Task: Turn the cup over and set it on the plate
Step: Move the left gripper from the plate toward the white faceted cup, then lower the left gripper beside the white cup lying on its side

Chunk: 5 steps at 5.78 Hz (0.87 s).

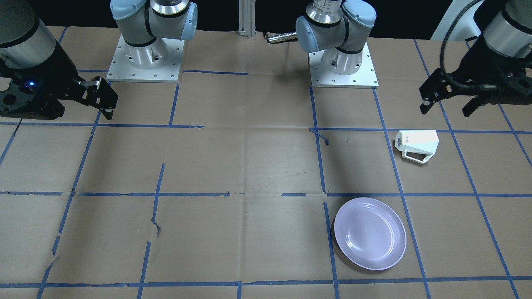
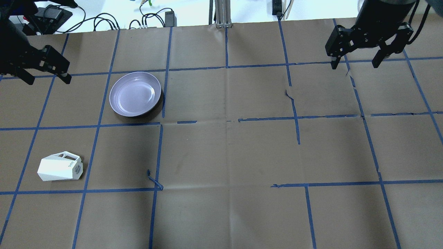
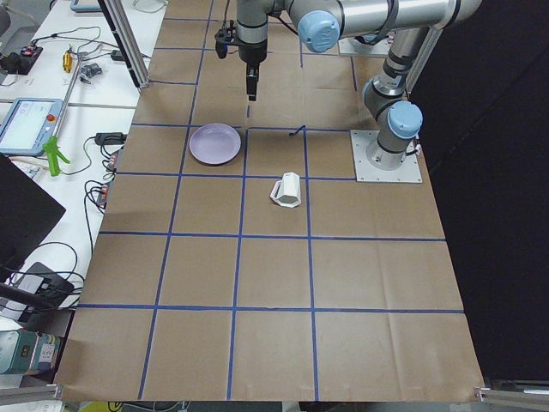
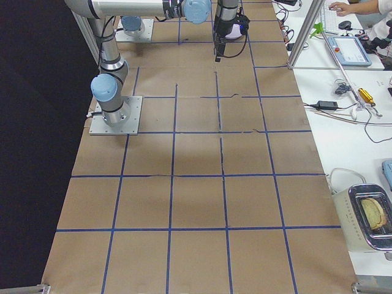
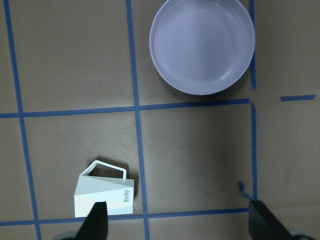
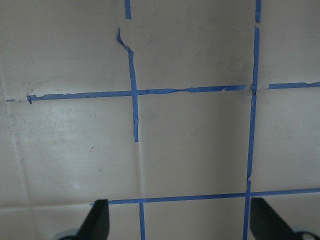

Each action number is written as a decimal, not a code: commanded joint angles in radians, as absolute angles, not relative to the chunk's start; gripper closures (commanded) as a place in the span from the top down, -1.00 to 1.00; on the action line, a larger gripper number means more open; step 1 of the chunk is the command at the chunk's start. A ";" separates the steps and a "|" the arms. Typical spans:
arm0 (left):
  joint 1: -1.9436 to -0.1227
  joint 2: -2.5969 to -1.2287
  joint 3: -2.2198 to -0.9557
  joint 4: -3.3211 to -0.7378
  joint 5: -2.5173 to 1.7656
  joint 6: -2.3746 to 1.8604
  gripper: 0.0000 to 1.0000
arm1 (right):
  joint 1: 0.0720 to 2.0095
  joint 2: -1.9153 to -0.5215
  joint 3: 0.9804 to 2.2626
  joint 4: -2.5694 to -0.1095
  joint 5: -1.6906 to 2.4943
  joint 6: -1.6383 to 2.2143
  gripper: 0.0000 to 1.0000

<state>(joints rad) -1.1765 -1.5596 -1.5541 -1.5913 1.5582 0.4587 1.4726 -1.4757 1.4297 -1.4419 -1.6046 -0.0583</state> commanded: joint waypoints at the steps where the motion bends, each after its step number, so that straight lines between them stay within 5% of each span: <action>1: -0.972 -1.584 -1.569 -1.595 1.534 0.717 0.96 | 1.473 -1.476 1.430 -1.442 -1.605 -0.058 1.00; 5: -0.676 -1.759 -1.601 -1.603 1.384 1.056 0.96 | 1.473 -1.476 1.430 -1.442 -1.605 -0.058 1.00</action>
